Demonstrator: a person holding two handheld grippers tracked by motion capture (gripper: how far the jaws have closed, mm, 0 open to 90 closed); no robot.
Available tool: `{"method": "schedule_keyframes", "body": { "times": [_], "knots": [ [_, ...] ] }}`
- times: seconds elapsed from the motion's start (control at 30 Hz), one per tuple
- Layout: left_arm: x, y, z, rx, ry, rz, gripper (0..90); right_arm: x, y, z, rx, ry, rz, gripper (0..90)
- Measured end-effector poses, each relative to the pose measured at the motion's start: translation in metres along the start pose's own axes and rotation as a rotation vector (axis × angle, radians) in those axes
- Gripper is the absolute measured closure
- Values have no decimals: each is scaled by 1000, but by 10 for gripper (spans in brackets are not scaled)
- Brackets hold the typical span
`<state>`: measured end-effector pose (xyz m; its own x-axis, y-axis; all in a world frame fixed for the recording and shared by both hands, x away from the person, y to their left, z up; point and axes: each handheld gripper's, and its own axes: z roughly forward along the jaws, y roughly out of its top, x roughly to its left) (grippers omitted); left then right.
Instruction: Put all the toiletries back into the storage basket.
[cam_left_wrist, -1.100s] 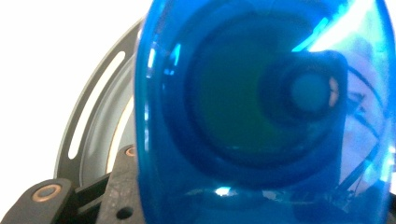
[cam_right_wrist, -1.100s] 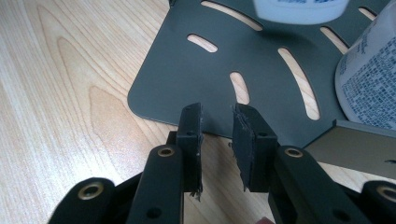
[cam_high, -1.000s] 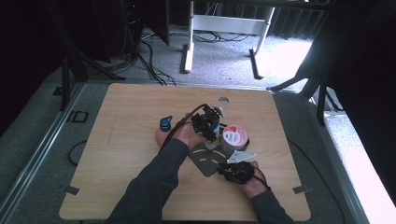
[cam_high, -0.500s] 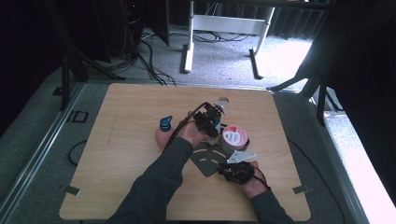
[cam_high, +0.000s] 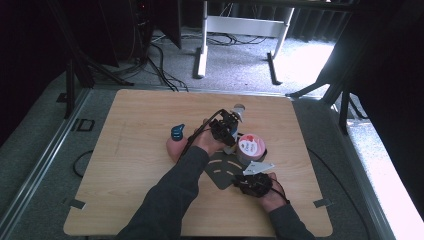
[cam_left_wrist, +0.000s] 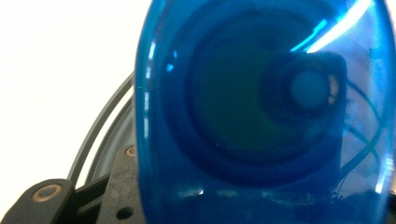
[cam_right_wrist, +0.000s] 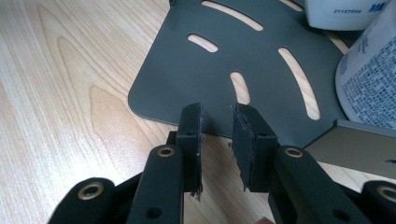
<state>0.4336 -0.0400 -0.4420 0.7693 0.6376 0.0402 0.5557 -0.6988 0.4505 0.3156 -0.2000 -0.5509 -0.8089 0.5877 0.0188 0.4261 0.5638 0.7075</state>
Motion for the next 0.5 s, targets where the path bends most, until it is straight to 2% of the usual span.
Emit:
{"method": "schedule_keyframes", "body": {
  "times": [0.5],
  "knots": [
    [5,6,10,-37,9,-19,563,0,0,0,1,1,-4,727]
  ]
}}
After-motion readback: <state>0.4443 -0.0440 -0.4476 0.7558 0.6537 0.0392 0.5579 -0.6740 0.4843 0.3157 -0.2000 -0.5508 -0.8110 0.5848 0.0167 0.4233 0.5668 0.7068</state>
